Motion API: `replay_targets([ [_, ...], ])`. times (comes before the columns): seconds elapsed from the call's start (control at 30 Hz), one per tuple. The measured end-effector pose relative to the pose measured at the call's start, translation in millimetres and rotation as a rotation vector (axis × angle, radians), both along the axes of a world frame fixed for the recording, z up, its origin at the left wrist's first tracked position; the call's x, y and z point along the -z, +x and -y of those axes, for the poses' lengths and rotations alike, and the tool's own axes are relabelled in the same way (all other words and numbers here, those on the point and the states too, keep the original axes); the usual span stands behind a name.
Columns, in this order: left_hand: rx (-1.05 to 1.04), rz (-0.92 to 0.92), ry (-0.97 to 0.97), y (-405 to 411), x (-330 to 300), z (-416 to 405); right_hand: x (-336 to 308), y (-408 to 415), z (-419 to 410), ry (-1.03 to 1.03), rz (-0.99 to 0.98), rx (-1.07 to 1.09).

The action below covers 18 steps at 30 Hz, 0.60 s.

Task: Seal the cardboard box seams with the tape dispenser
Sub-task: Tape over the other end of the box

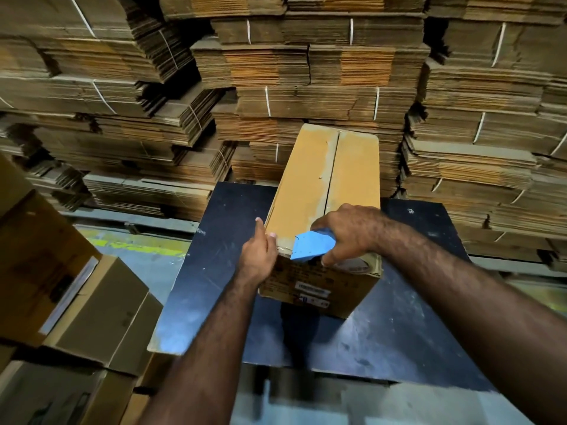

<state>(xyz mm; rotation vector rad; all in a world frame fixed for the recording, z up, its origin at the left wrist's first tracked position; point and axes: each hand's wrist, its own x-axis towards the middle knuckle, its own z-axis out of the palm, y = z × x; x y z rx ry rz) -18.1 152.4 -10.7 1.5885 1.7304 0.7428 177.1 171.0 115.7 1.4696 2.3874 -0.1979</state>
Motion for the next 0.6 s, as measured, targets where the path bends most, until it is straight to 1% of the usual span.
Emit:
replay_targets([
  [0.03,-0.021,-0.001,-0.021,1.1,0.8,-0.1,0.8,-1.7,-0.9,0.005,0.011,-0.003],
  [0.17,-0.048,0.09,-0.096,-0.3,0.9,2.3,-2.2,6.2,0.6,0.018,0.006,-0.074],
  [0.3,-0.045,0.128,-0.122,-4.8,4.0,1.0,-2.1,44.4,14.2,-0.009,0.036,-0.018],
  [0.37,-0.043,0.18,-0.139,-8.7,8.9,-2.0,-2.5,44.1,13.2,-0.005,0.029,0.003],
  [0.43,-0.02,0.175,-0.147,-12.0,14.0,-4.0,-1.2,36.7,9.5,-0.017,0.008,-0.005],
  [0.5,-0.005,0.088,-0.094,-12.0,14.6,-3.8,-1.7,34.6,9.0,-0.032,0.007,0.03],
  [0.53,0.003,-0.002,-0.012,-10.9,14.0,-2.9,-1.8,36.8,10.0,-0.03,0.012,0.045],
  [0.6,0.074,-0.219,0.223,-6.5,13.9,-0.7,-2.7,39.9,14.3,-0.028,0.006,0.056],
])
